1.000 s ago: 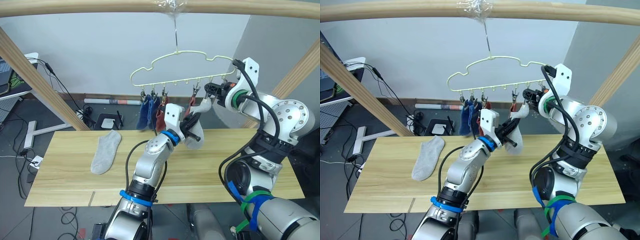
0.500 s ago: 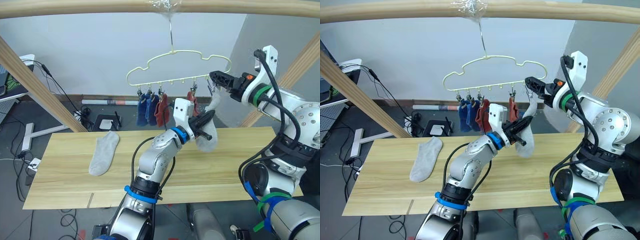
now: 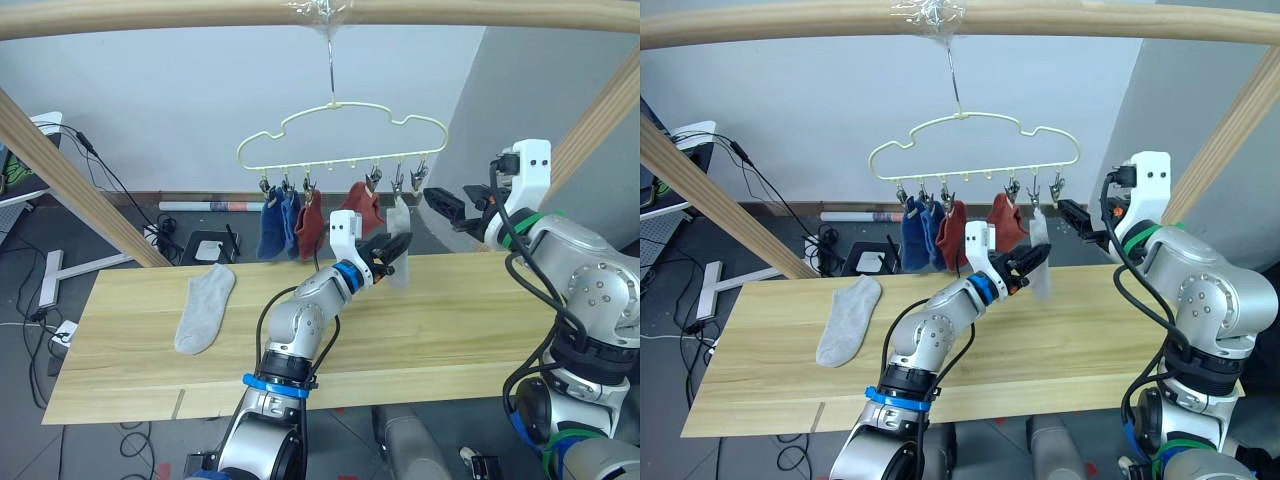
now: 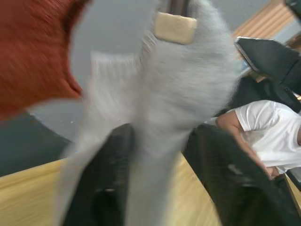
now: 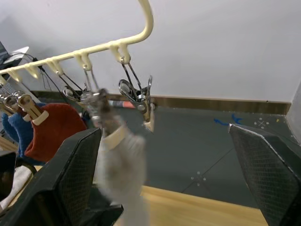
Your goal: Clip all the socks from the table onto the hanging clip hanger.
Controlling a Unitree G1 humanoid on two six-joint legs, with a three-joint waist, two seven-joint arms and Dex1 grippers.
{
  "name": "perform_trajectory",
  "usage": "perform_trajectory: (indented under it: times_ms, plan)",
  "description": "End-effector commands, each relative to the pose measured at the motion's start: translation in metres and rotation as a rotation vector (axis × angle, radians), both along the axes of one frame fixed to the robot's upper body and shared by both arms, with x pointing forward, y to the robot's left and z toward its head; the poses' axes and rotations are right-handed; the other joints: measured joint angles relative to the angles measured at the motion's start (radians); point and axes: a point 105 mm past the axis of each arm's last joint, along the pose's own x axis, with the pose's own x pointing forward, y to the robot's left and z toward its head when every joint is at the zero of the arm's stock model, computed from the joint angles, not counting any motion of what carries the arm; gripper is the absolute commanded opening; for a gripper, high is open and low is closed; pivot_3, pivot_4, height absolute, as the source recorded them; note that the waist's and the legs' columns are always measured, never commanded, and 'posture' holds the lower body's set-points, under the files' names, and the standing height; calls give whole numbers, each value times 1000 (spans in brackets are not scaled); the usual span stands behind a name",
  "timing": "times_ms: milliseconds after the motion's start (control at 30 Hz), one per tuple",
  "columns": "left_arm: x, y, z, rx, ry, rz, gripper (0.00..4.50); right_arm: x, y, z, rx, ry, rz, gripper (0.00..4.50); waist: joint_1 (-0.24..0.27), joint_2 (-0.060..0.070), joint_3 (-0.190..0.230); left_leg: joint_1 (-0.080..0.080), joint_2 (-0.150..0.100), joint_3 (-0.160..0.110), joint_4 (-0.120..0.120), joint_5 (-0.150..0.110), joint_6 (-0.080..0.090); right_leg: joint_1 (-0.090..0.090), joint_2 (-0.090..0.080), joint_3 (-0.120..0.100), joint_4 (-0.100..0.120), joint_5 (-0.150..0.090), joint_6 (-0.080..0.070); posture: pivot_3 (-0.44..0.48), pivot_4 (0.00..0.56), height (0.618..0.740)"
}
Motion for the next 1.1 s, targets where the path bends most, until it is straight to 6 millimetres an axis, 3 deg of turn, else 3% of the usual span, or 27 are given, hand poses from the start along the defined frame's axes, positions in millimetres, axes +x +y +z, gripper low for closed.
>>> perform_trajectory:
  times_ms: [33,133,367,467,567,667,767,933,1067,1100]
  plan:
    - [-4,-15,28,-49,-69,-53,3655,-7,6,11,-21,-85,16,4500,0,0,0,0,0,0,0,0,0,0,0,0,0,0,0,-115,242,740]
    - [-4,-3,30,-28,-96,-36,4475,-9,8,8,-47,-104,22,4500,0,0,0,0,0,0,0,0,0,0,0,0,0,0,0,-115,242,740]
    - [-14,55,40,167,-295,-12,4475,-15,12,-6,-142,-162,-2,4500,-3,0,0,1,0,0,-1,0,0,0,0,1,1,0,0,-81,251,740]
    - [-19,67,45,213,-345,-20,4475,-14,13,-6,-152,-187,-16,4500,2,0,0,1,0,0,0,0,0,0,0,1,1,0,0,-42,260,740]
    - [-39,110,70,415,-600,-32,4475,-14,14,-6,-153,-234,-69,4500,3,-2,2,1,1,0,0,0,0,0,0,1,0,0,1,-22,265,740]
    - [-53,119,78,461,-660,-78,4500,-14,17,-3,-156,-273,-82,4114,7,0,4,1,2,0,-2,0,0,-2,1,1,1,-1,-1,-1,266,740]
    - [-65,123,86,460,-681,-120,4500,-12,22,-1,-161,-305,-92,3197,13,0,4,0,1,1,-2,0,0,-1,0,1,0,-1,0,6,268,740]
    - [-72,123,94,462,-698,-131,4500,-7,25,1,-141,-330,-127,3197,27,0,4,0,1,0,-2,0,0,-1,1,0,0,-1,-1,44,264,740]
    - [-73,124,97,464,-703,-118,4500,2,28,0,-140,-337,-168,2271,30,0,4,1,1,0,-2,0,0,-1,1,1,0,-1,-1,53,262,740]
    - [-72,123,98,459,-705,-109,4500,4,28,-1,-140,-337,-176,2271,31,0,4,1,1,0,-2,0,0,-1,1,1,0,-1,-1,53,262,740]
